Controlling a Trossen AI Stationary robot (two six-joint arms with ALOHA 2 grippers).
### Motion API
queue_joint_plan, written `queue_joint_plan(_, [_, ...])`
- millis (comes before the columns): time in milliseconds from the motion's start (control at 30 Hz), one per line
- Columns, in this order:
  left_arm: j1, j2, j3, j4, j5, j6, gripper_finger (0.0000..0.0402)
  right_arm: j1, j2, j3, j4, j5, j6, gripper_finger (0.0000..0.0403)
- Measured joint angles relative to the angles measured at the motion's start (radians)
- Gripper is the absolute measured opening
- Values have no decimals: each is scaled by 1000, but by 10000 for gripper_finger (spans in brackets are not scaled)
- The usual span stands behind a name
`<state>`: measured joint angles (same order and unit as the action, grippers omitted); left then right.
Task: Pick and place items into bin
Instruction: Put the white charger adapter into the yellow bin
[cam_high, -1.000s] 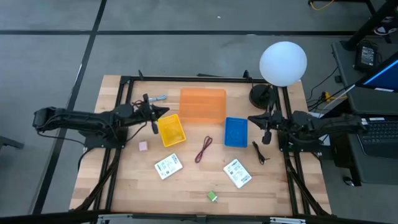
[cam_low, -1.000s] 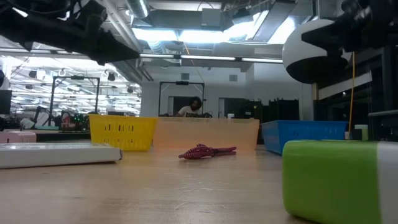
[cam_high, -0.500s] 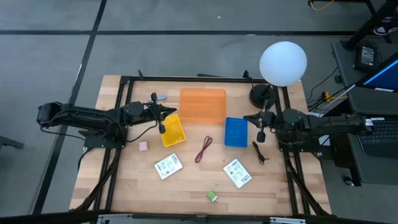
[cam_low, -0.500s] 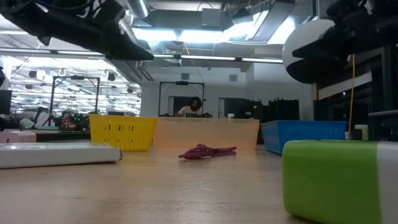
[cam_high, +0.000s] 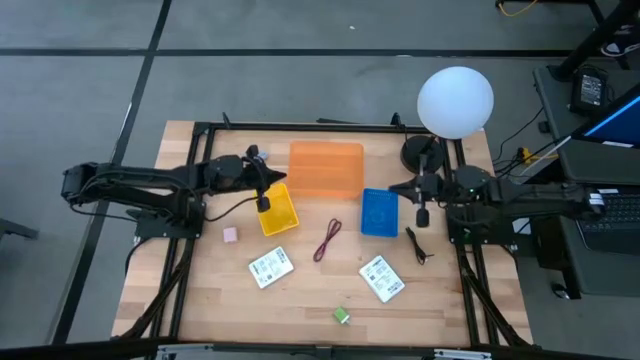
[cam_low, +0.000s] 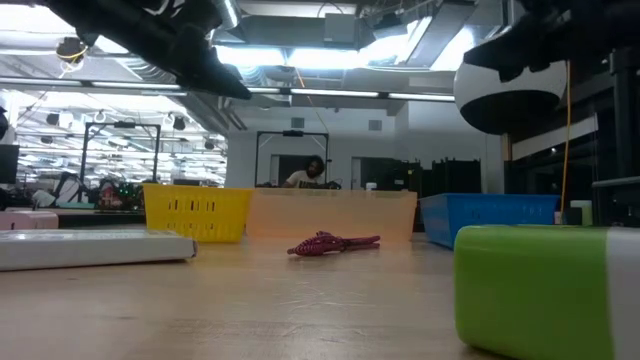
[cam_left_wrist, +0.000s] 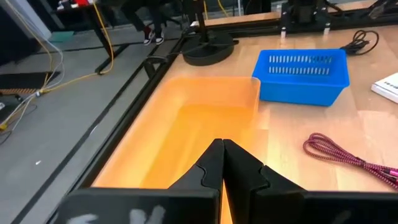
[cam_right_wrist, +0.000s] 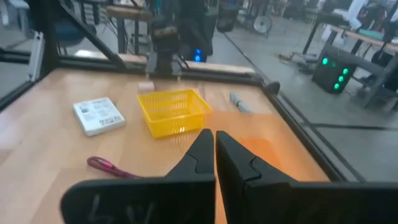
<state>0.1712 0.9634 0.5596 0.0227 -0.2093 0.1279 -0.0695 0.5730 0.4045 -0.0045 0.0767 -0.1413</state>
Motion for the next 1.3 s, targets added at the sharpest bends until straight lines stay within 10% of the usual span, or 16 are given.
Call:
queue_joint_plan(700, [8, -9, 3, -62, -6, -10, 4, -12, 66, 2, -1, 80, -152, 0])
queue_joint_plan(1300, [-130, -85, 216, -537, 58, -230, 3, -12, 66, 2, 2, 81, -151, 0])
